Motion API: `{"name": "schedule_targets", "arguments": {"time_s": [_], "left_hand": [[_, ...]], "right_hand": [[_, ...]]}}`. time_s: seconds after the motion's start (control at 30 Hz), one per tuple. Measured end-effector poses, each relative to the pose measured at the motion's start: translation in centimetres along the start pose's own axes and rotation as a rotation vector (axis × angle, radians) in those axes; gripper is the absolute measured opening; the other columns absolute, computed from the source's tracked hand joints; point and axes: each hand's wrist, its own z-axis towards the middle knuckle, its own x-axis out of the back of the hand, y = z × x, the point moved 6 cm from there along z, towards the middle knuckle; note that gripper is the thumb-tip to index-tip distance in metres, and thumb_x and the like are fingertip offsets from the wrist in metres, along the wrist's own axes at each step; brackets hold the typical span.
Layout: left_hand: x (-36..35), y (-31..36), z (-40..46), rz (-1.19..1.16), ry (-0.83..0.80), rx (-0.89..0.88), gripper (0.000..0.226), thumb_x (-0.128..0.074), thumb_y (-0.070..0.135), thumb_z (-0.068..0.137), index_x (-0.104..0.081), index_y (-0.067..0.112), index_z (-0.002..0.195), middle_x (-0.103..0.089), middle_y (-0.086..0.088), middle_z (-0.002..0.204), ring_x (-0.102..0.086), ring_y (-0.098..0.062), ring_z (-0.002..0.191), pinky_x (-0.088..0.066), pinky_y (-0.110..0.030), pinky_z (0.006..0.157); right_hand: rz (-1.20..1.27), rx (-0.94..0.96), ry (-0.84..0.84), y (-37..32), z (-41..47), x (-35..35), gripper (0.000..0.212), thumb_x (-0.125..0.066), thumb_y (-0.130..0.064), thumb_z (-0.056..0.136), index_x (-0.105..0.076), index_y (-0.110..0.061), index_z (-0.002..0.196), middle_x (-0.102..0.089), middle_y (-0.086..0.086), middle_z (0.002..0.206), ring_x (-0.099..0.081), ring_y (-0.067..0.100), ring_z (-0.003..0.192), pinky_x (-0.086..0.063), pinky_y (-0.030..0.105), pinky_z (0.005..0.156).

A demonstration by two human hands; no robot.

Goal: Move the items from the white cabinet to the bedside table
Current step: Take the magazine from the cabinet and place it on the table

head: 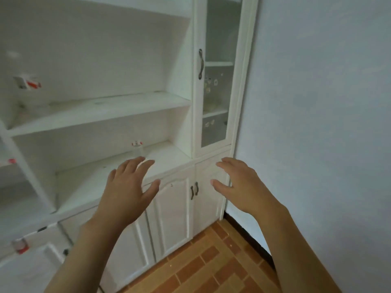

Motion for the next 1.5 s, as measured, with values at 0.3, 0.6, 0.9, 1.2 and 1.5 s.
{"name": "schedule_targets", "arguments": {"time_s": [0.3, 0.6, 0.9, 1.2, 1.5], "left_hand": [[7.5, -15.8, 1.8, 0.139, 0.069, 0.197, 0.069, -0.032, 0.067, 0.09, -0.042, 0.034, 0.15, -0.042, 0.004, 0.156, -0.036, -0.022, 0.143, -0.032, -0.049, 0.117], [14.7, -24.4, 2.5, 0.258, 0.186, 0.399, 0.072, -0.03, 0.071, 0.091, -0.036, 0.038, 0.153, -0.037, 0.007, 0.161, -0.033, -0.019, 0.147, -0.027, -0.046, 0.121], [23.9, -28.4, 5.3, 0.427, 0.343, 0.552, 0.065, -0.04, 0.063, 0.095, -0.039, 0.034, 0.153, -0.038, 0.002, 0.161, -0.035, -0.025, 0.147, -0.031, -0.052, 0.121], [27.9, -30.4, 5.5, 0.562, 0.396, 0.62, 0.075, -0.027, 0.073, 0.089, -0.038, 0.036, 0.154, -0.039, 0.004, 0.161, -0.035, -0.023, 0.148, -0.032, -0.051, 0.12], [34.4, -33.9, 6.2, 0.658, 0.523, 0.554, 0.068, -0.031, 0.067, 0.093, -0.042, 0.034, 0.152, -0.046, 0.002, 0.155, -0.042, -0.022, 0.142, -0.039, -0.05, 0.116]], "right_hand": [[0.055, 0.31, -0.008, -15.4, 13.2, -5.8, 0.062, -0.054, -0.057, 0.101, -0.042, -0.03, 0.155, -0.032, -0.008, 0.165, -0.024, 0.011, 0.152, -0.022, 0.038, 0.124], [0.084, 0.634, -0.025, -28.8, 23.0, -7.0, 0.062, -0.053, -0.056, 0.101, -0.04, -0.033, 0.157, -0.027, -0.012, 0.167, -0.022, 0.009, 0.151, -0.019, 0.035, 0.123], [0.128, 0.939, 0.033, -39.7, 31.3, -4.6, 0.062, -0.054, -0.056, 0.099, -0.042, -0.034, 0.155, -0.033, -0.012, 0.164, -0.024, 0.007, 0.151, -0.019, 0.034, 0.122], [0.151, 1.15, 0.076, -47.9, 35.1, -3.5, 0.067, -0.048, -0.062, 0.099, -0.038, -0.031, 0.157, -0.031, -0.008, 0.166, -0.024, 0.011, 0.152, -0.021, 0.04, 0.123], [0.143, 1.304, 0.229, -55.1, 34.2, -0.3, 0.07, -0.042, -0.064, 0.095, -0.039, -0.032, 0.157, -0.029, -0.009, 0.167, -0.022, 0.012, 0.153, -0.021, 0.042, 0.123]]}}
